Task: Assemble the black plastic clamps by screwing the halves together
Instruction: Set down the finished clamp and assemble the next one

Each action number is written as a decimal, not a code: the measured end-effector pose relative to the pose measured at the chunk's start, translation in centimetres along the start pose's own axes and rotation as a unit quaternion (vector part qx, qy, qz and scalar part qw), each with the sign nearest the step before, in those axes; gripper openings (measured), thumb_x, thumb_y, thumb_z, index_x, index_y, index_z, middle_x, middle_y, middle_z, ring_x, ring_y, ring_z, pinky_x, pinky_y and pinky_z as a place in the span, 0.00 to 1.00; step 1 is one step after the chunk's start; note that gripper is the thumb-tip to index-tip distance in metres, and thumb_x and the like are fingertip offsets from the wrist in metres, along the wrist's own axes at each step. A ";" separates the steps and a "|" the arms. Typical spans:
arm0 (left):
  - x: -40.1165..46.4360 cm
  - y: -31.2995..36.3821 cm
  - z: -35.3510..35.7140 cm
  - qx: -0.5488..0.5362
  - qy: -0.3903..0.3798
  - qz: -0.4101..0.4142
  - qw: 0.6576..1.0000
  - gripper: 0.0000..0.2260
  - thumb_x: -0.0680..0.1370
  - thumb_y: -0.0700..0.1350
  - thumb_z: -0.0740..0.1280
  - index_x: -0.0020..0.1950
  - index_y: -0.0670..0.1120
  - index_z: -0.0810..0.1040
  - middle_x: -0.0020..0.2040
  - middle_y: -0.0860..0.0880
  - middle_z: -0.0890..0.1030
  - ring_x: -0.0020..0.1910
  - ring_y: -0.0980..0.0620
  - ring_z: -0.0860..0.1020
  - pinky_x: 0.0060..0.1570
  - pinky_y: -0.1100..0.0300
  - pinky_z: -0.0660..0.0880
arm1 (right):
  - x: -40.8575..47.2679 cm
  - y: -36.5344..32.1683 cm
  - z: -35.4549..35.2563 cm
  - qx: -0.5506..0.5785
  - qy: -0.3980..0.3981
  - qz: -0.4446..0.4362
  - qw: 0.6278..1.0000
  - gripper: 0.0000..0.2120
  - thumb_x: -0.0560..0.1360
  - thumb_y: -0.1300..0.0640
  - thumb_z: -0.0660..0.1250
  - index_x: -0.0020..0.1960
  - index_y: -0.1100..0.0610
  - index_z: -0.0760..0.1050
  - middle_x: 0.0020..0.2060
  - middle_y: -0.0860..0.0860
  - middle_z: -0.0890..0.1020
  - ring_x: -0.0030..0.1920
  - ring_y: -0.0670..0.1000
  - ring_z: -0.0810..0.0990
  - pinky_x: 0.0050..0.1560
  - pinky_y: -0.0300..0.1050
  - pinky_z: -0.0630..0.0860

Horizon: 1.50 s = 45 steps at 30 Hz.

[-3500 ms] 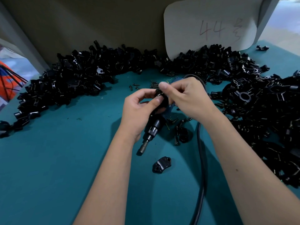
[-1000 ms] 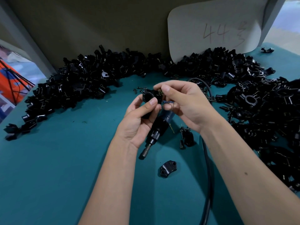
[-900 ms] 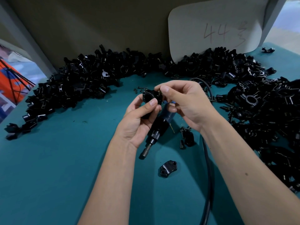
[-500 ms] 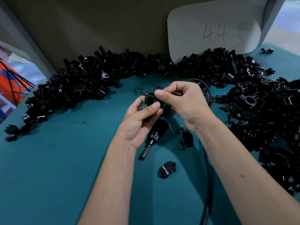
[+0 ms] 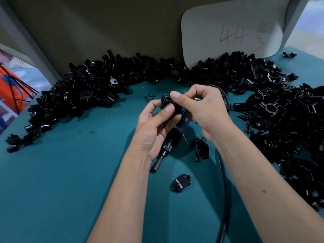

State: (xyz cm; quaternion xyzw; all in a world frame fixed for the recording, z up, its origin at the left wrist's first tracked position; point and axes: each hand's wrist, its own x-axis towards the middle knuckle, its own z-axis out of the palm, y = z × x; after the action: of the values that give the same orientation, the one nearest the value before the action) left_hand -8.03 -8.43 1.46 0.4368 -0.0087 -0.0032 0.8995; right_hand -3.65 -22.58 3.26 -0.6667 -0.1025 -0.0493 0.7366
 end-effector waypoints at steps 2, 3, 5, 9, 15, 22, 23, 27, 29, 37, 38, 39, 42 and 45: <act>0.1 0.1 0.0 0.000 0.006 -0.001 1.000 0.07 0.74 0.44 0.72 0.49 0.43 0.78 0.42 0.49 0.85 0.40 0.54 0.84 0.42 0.62 0.83 | 0.0 -0.2 0.0 -0.006 0.008 0.014 1.000 0.21 0.71 0.52 0.81 0.31 0.53 0.70 0.30 0.53 0.72 0.28 0.48 0.68 0.26 0.37 0.66; 0.1 0.2 0.0 0.005 0.008 -0.003 1.000 0.07 0.74 0.44 0.72 0.48 0.43 0.79 0.42 0.49 0.85 0.40 0.53 0.84 0.42 0.62 0.83 | 0.1 -0.2 0.0 -0.015 0.007 0.015 1.000 0.23 0.71 0.50 0.81 0.31 0.53 0.69 0.30 0.54 0.70 0.29 0.50 0.67 0.26 0.38 0.65; 0.0 0.2 0.0 0.018 0.011 -0.005 1.000 0.08 0.74 0.43 0.72 0.49 0.43 0.78 0.44 0.47 0.86 0.40 0.52 0.85 0.42 0.62 0.83 | 0.2 -0.1 -0.1 -0.048 0.007 0.006 0.999 0.26 0.71 0.45 0.80 0.31 0.55 0.66 0.28 0.53 0.67 0.29 0.51 0.64 0.27 0.40 0.65; 0.1 0.2 -0.3 0.058 0.029 0.025 0.998 0.08 0.72 0.40 0.74 0.50 0.42 0.79 0.48 0.41 0.85 0.43 0.48 0.86 0.43 0.57 0.83 | 0.4 0.2 -0.7 -0.129 -0.039 -0.066 0.989 0.16 0.78 0.46 0.73 0.39 0.56 0.76 0.31 0.51 0.73 0.33 0.46 0.70 0.33 0.42 0.70; 0.4 0.2 -1.0 0.133 0.017 0.068 0.989 0.06 0.69 0.40 0.77 0.42 0.50 0.87 0.44 0.46 0.85 0.44 0.48 0.85 0.47 0.56 0.83 | 0.4 -0.4 -1.2 -0.218 -0.094 -0.152 0.959 0.06 0.80 0.57 0.72 0.45 0.57 0.81 0.40 0.52 0.81 0.41 0.46 0.77 0.46 0.36 0.72; 0.6 0.1 -1.7 0.182 0.009 0.088 0.979 0.09 0.69 0.39 0.78 0.48 0.44 0.85 0.44 0.45 0.85 0.46 0.45 0.85 0.52 0.48 0.83 | 0.2 -0.2 -0.7 -0.387 -0.161 -0.173 0.891 0.14 0.87 0.54 0.58 0.43 0.56 0.68 0.42 0.53 0.68 0.47 0.53 0.67 0.49 0.42 0.63; 0.6 0.1 -1.7 0.189 0.006 0.090 0.978 0.09 0.69 0.39 0.78 0.48 0.43 0.85 0.44 0.45 0.85 0.46 0.45 0.85 0.51 0.49 0.84 | 0.2 -0.2 -0.7 -0.392 -0.159 -0.175 0.889 0.15 0.87 0.54 0.58 0.42 0.55 0.66 0.42 0.53 0.67 0.47 0.53 0.67 0.50 0.42 0.63; 0.6 0.1 -1.7 0.212 0.007 0.106 0.972 0.09 0.68 0.40 0.79 0.48 0.45 0.85 0.45 0.45 0.85 0.48 0.44 0.85 0.53 0.45 0.84 | 0.3 -0.3 -0.4 -0.388 -0.130 -0.192 0.892 0.18 0.87 0.56 0.59 0.38 0.55 0.66 0.40 0.54 0.69 0.44 0.54 0.68 0.47 0.44 0.61; 0.7 0.0 -1.7 0.220 0.018 0.115 0.969 0.09 0.70 0.39 0.79 0.48 0.45 0.85 0.47 0.44 0.85 0.50 0.42 0.84 0.55 0.43 0.83 | 0.4 -0.2 -0.3 -0.387 -0.123 -0.187 0.895 0.18 0.87 0.54 0.59 0.37 0.55 0.66 0.39 0.54 0.69 0.42 0.53 0.68 0.45 0.43 0.61; 1.0 -0.4 -2.1 0.300 0.021 0.141 0.943 0.10 0.72 0.36 0.79 0.45 0.51 0.85 0.45 0.48 0.87 0.44 0.48 0.86 0.49 0.48 0.84 | 0.1 0.6 -0.3 -0.435 -0.122 -0.177 0.874 0.14 0.87 0.49 0.55 0.43 0.51 0.66 0.41 0.53 0.69 0.47 0.57 0.69 0.49 0.52 0.68; 1.0 -0.5 -2.1 0.314 0.023 0.151 0.937 0.10 0.71 0.38 0.79 0.46 0.51 0.84 0.45 0.49 0.86 0.44 0.47 0.86 0.50 0.45 0.84 | 0.1 0.5 -0.1 -0.442 -0.108 -0.171 0.874 0.16 0.87 0.48 0.55 0.41 0.51 0.65 0.39 0.52 0.68 0.45 0.56 0.69 0.47 0.52 0.67; 1.1 -0.7 -2.0 0.329 0.025 0.158 0.931 0.10 0.71 0.39 0.79 0.46 0.52 0.83 0.46 0.50 0.86 0.45 0.46 0.86 0.51 0.43 0.84 | 0.1 0.3 0.1 -0.455 -0.092 -0.158 0.871 0.20 0.87 0.47 0.54 0.38 0.52 0.64 0.37 0.51 0.68 0.43 0.55 0.69 0.44 0.51 0.66; 1.3 -0.9 -1.8 0.356 0.033 0.158 0.921 0.09 0.70 0.44 0.79 0.46 0.53 0.83 0.48 0.49 0.87 0.46 0.43 0.87 0.51 0.39 0.84 | 0.1 -0.1 0.2 -0.487 -0.063 -0.121 0.863 0.26 0.86 0.42 0.53 0.31 0.49 0.61 0.31 0.48 0.68 0.34 0.52 0.68 0.38 0.49 0.62; 1.3 -0.5 -1.9 0.344 0.048 0.159 0.924 0.09 0.70 0.43 0.79 0.46 0.55 0.84 0.47 0.50 0.87 0.43 0.45 0.87 0.51 0.40 0.84 | 0.2 -0.6 -0.2 -0.464 -0.137 -0.116 0.867 0.22 0.86 0.47 0.53 0.33 0.49 0.63 0.34 0.48 0.70 0.38 0.51 0.69 0.42 0.50 0.64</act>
State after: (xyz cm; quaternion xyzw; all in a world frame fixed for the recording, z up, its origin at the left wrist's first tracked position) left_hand -6.74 -7.25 -0.15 0.7118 -0.0353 0.1638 0.6820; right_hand -3.53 -22.85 3.89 -0.9152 -0.2443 -0.0838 0.3093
